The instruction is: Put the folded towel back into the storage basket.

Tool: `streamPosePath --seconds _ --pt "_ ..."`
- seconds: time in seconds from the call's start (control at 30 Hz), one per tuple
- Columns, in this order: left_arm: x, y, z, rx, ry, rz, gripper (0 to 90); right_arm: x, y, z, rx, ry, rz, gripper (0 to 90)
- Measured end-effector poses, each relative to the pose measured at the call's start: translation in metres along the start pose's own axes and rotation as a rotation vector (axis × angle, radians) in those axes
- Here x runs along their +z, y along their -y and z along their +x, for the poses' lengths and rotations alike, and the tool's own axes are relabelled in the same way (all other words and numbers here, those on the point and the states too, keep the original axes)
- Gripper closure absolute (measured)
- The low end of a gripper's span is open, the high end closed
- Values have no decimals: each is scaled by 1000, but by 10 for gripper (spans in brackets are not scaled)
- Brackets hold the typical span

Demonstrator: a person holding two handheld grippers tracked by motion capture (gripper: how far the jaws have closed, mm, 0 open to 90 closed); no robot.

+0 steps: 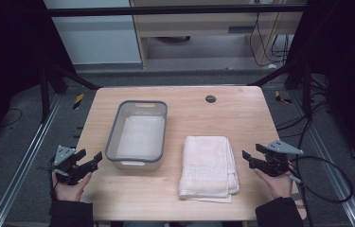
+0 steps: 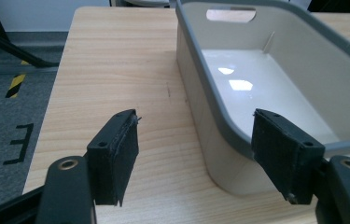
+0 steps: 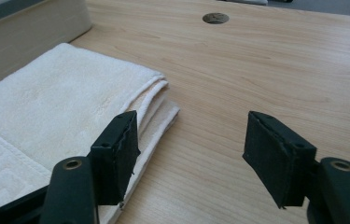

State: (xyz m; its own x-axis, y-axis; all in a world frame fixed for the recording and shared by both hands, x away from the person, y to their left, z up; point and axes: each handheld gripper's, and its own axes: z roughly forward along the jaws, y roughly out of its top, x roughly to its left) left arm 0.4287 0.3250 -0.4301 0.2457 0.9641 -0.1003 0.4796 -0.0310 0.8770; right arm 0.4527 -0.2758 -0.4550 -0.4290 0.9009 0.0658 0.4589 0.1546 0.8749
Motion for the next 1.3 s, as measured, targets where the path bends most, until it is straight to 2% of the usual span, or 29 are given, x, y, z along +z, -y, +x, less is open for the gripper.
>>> streamPosePath --seconds 0.17,0.33,0.67,0.9,1.17,1.3 --pt "-6 -5 -5 -3 7 -29 314 0 -5 3 1 1 8 391" --pt "-6 -10 -12 8 27 -34 319 0 -14 4 -3 4 7 414" --pt "0 -25 -31 21 60 -60 323 7 -38 7 -22 -14 1 379" --pt "9 -34 -54 48 107 -71 342 14 -53 12 -27 -27 -13 366" --pt "19 -42 -87 79 176 -74 363 19 -66 15 -1 -63 -54 353" --pt "25 -43 -103 102 201 -66 363 23 -69 18 -11 -69 -46 354"
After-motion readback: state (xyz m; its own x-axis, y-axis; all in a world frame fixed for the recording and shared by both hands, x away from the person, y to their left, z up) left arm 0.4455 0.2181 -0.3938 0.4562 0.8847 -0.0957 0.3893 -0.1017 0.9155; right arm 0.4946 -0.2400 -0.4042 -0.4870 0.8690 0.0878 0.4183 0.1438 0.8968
